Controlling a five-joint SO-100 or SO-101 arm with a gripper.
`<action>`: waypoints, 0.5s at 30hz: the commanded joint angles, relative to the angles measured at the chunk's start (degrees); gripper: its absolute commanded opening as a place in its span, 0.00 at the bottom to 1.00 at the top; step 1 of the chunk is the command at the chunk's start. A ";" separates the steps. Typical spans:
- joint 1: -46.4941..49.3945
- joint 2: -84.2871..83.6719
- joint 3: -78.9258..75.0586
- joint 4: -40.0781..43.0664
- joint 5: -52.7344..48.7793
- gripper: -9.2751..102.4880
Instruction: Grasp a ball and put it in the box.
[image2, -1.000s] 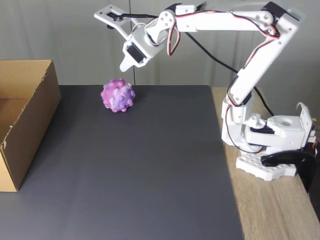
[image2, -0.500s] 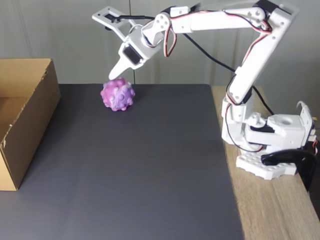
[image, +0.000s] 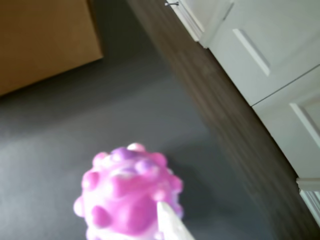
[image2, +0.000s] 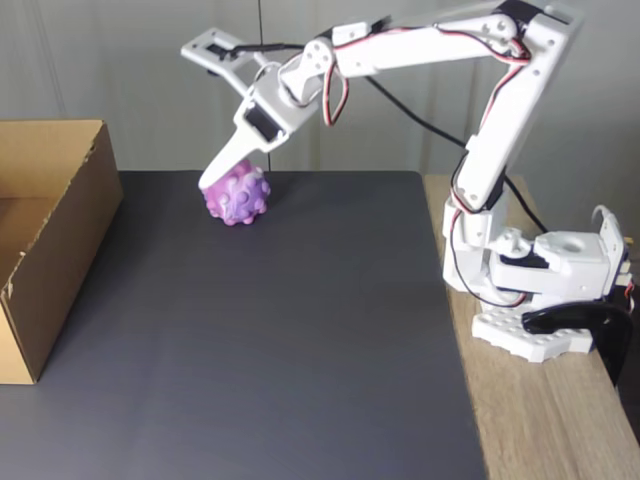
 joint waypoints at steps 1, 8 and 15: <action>-0.97 -0.44 -2.46 -1.58 0.70 0.53; -1.85 -5.01 -2.90 -4.75 1.32 0.51; -1.85 -9.05 -3.69 -6.33 1.85 0.47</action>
